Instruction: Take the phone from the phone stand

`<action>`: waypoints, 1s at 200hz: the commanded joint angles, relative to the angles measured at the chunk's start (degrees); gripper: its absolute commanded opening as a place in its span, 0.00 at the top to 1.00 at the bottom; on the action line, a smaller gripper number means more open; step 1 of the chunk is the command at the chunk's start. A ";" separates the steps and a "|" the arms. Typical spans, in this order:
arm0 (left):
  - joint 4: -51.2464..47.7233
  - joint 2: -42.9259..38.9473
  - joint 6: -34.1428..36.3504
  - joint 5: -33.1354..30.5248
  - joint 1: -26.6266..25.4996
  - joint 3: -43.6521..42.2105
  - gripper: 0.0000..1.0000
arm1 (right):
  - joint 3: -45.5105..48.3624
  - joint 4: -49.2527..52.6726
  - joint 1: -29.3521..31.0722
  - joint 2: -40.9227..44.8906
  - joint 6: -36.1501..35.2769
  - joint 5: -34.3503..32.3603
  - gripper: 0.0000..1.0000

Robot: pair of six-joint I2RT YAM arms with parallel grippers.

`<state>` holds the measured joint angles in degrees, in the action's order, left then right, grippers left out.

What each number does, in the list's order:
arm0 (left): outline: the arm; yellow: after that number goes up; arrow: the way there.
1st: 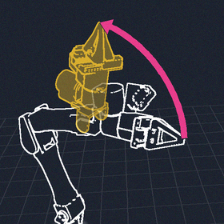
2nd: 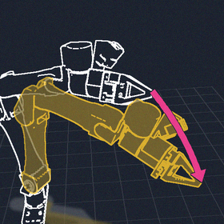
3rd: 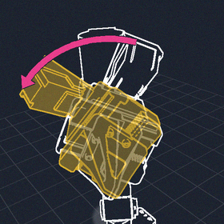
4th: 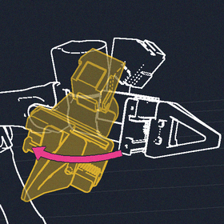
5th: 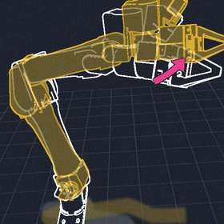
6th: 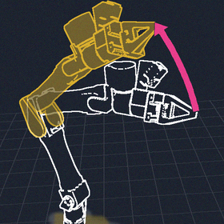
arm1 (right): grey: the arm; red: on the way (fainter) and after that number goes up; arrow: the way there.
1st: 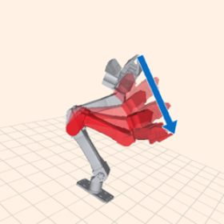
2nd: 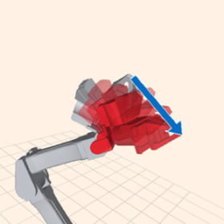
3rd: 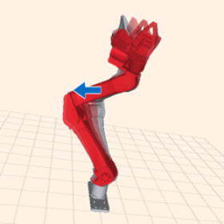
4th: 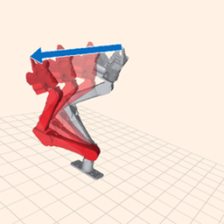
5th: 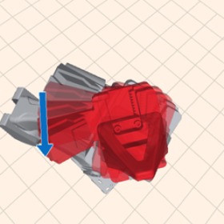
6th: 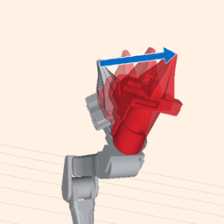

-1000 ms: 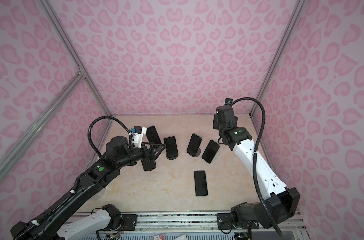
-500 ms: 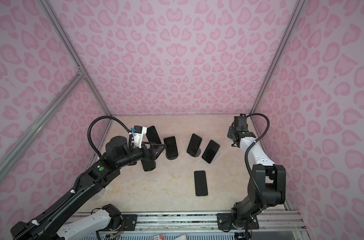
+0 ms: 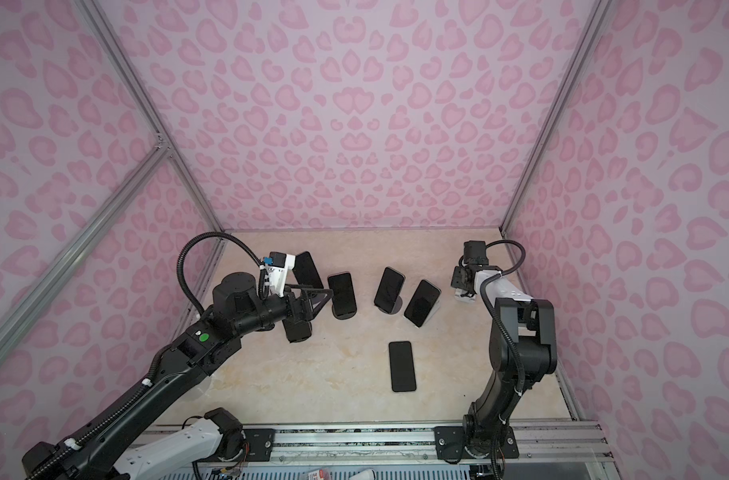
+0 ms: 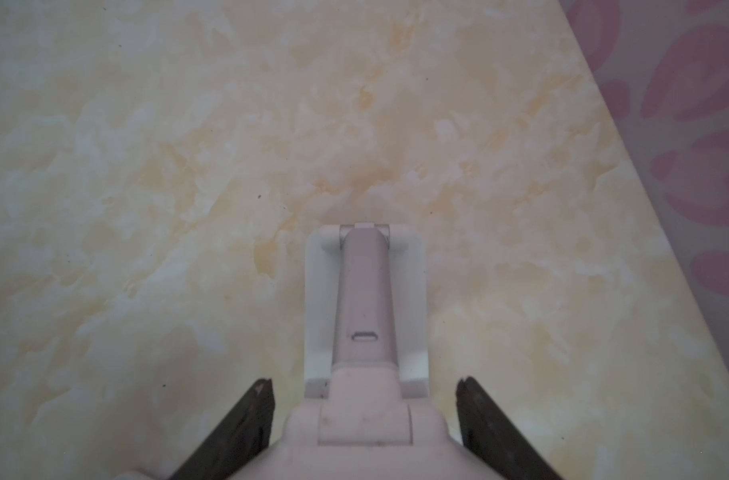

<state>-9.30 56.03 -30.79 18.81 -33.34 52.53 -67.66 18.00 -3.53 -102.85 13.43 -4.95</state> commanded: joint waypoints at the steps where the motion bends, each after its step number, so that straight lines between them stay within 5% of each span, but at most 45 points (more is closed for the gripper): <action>1: 2.03 -0.04 0.55 -0.44 0.04 0.05 0.04 | 0.28 -1.00 -0.07 -1.28 0.89 -1.25 0.30; 38: 1.41 -0.42 0.64 -1.54 0.03 0.11 0.04 | 0.65 1.05 -0.07 0.53 3.89 -2.20 0.20; 70: 0.82 -2.86 0.81 -9.46 0.14 -0.99 0.03 | 2.74 0.68 -0.13 7.23 5.35 -2.19 0.12; 117: -0.31 -5.38 3.03 -17.30 0.21 -1.57 0.03 | 7.00 0.48 0.85 20.19 8.61 1.02 0.12; 200: -5.27 -6.24 4.41 -37.94 0.21 -1.21 0.02 | 22.47 -7.73 11.84 44.05 11.27 2.29 0.13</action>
<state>-12.27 49.95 -25.80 -10.20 -33.21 50.54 -48.45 15.20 6.79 -62.06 23.03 -4.21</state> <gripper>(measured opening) 0.977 0.874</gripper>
